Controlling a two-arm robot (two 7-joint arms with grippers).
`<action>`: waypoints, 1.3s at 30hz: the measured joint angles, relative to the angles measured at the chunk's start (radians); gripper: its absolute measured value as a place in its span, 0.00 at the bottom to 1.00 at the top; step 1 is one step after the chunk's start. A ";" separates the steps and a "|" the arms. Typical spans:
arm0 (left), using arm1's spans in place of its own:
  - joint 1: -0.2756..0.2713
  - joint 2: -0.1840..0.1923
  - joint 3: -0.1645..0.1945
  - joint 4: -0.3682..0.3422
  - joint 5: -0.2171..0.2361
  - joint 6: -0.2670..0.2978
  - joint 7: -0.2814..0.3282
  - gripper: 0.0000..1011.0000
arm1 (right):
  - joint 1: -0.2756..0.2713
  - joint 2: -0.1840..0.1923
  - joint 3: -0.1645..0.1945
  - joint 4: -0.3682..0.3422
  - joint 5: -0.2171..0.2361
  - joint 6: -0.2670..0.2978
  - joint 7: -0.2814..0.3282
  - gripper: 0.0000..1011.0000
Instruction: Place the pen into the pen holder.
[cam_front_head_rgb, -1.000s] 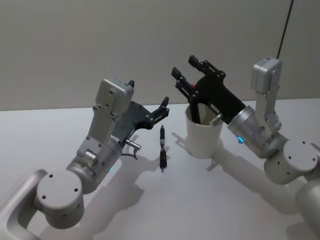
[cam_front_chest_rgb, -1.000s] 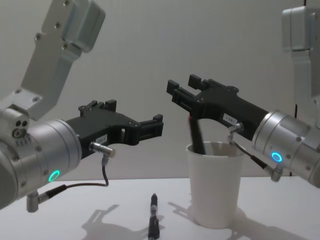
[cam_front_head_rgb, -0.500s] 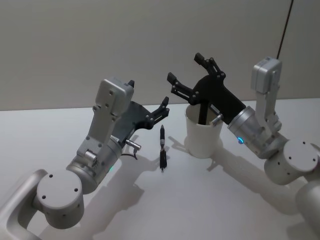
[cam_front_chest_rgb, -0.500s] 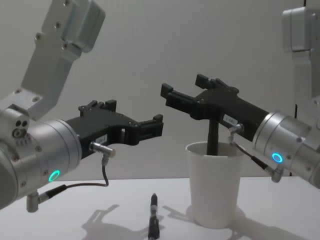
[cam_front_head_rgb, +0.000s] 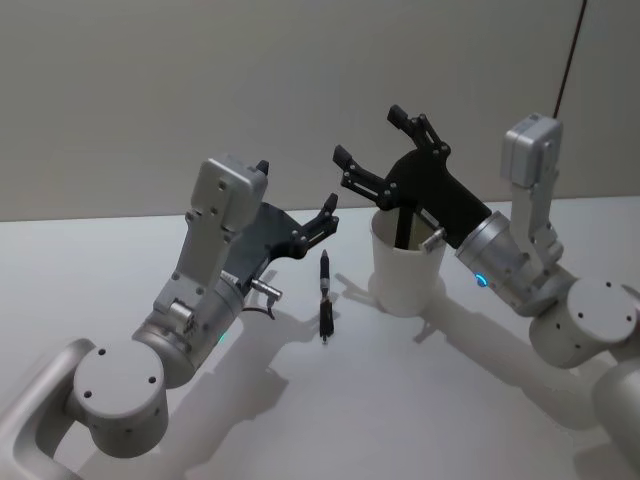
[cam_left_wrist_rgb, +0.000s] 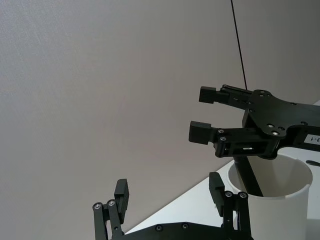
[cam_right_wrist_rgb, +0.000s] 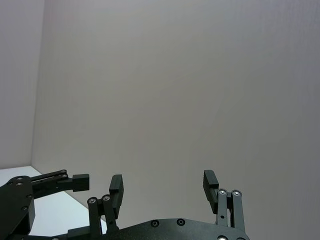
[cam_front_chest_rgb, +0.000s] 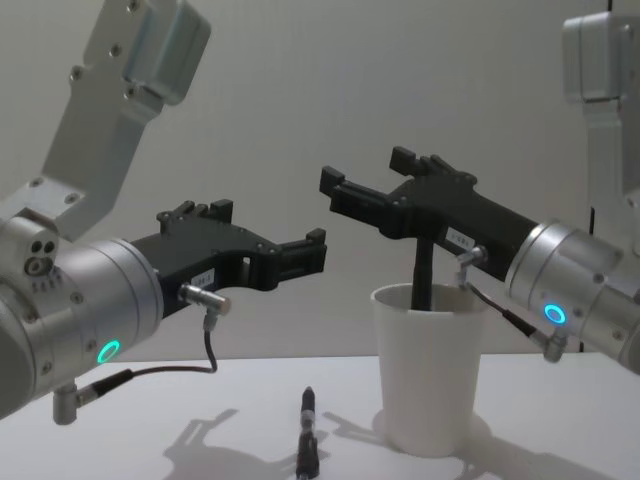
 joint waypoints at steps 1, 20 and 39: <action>0.000 0.000 0.000 0.000 0.000 0.000 0.000 0.99 | 0.000 0.000 0.000 0.000 0.000 0.000 0.000 0.99; 0.000 0.000 0.000 0.000 0.000 0.000 0.000 0.99 | 0.027 0.070 0.081 -0.144 -0.071 0.022 0.066 0.99; 0.000 0.000 0.000 0.000 0.000 0.000 0.000 0.99 | -0.073 0.209 0.206 -0.347 0.044 0.205 -0.037 0.99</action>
